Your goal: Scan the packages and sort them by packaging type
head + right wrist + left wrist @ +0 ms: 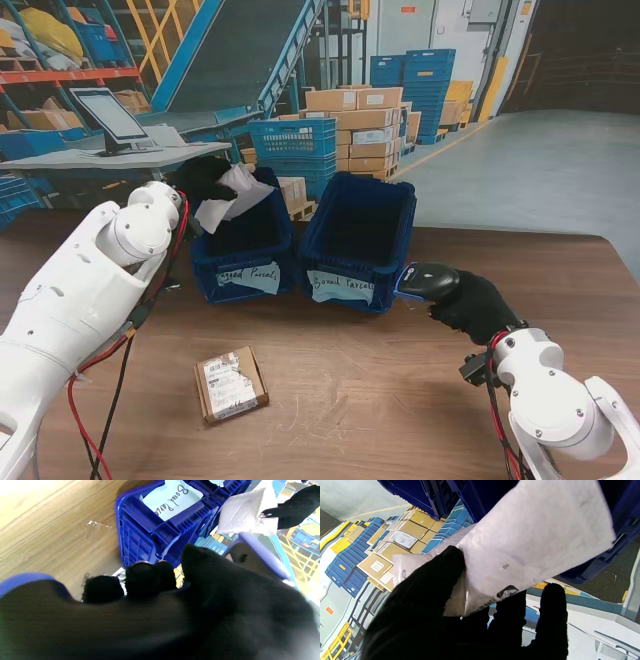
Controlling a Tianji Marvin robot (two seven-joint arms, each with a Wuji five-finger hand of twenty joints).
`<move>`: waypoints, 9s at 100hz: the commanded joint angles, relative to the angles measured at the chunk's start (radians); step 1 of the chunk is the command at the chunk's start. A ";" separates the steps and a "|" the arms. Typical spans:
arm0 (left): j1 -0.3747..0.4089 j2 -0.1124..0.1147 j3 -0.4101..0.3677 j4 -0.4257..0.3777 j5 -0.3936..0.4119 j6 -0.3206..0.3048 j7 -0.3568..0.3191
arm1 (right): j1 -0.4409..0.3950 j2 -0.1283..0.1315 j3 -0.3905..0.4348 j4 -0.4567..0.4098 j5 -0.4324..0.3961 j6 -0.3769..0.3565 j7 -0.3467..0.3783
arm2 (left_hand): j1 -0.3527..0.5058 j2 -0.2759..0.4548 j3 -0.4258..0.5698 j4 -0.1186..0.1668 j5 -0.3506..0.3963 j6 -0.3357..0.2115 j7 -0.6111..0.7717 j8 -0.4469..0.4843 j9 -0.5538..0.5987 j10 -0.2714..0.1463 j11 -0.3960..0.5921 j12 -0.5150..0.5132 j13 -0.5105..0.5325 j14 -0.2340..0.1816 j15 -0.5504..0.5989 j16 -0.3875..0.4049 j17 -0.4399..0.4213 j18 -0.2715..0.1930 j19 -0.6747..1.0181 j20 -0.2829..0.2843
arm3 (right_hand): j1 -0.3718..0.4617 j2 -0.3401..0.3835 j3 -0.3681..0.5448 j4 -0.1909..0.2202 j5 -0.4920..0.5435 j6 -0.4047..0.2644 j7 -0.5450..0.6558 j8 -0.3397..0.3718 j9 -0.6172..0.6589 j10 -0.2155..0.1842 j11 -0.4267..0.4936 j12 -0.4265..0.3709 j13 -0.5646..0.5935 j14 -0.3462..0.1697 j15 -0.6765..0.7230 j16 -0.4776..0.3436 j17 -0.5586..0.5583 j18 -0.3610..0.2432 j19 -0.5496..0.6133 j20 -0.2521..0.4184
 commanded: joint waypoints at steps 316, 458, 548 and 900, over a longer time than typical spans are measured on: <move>0.901 0.129 -0.380 -0.762 0.292 -0.001 -0.396 | -0.044 -0.024 -0.009 -0.059 -0.002 -0.012 -0.068 | -0.483 0.360 -0.402 0.010 -0.283 0.211 -0.769 -0.246 -0.713 0.111 -0.208 -0.617 -0.640 0.037 -0.430 -0.436 -0.243 -0.042 -0.489 -0.034 | 0.098 0.090 0.156 0.042 0.040 -0.089 -0.003 0.009 0.012 0.009 0.005 0.010 0.025 -0.013 0.029 0.008 0.012 -0.001 0.049 0.010; 0.863 0.156 -0.240 -0.719 0.438 0.106 -0.536 | 0.000 -0.025 -0.038 -0.041 0.019 -0.041 -0.074 | -0.510 0.413 -0.512 0.017 -0.381 0.258 -0.795 -0.253 -0.762 0.147 -0.335 -0.616 -0.735 0.041 -0.463 -0.470 -0.291 -0.051 -0.539 -0.051 | 0.103 0.085 0.157 0.038 0.040 -0.083 -0.005 0.010 0.013 0.013 0.004 0.011 0.024 -0.004 0.031 0.009 0.011 0.009 0.052 0.011; 0.908 0.133 -0.127 -0.863 0.748 0.333 -0.546 | -0.023 -0.027 -0.024 -0.054 0.032 -0.059 -0.081 | -0.568 0.431 -0.528 0.010 -0.416 0.303 -0.803 -0.265 -0.807 0.186 -0.347 -0.631 -0.763 0.060 -0.471 -0.487 -0.302 -0.006 -0.535 -0.060 | 0.108 0.080 0.156 0.034 0.046 -0.080 -0.007 0.012 0.014 0.017 0.001 0.013 0.022 0.000 0.031 0.011 0.006 0.012 0.051 0.014; 0.587 0.148 0.208 -0.601 0.862 0.330 -0.615 | -0.022 -0.032 -0.012 -0.036 0.069 -0.049 -0.089 | -0.370 0.017 0.166 0.174 -0.280 0.232 -0.700 -0.076 -0.572 0.139 -0.232 -0.379 -0.424 0.056 -0.255 -0.268 -0.195 0.016 -0.267 -0.024 | 0.113 0.076 0.155 0.029 0.050 -0.071 -0.019 0.014 0.018 0.024 -0.004 0.012 0.023 0.007 0.030 0.013 0.001 0.023 0.053 0.020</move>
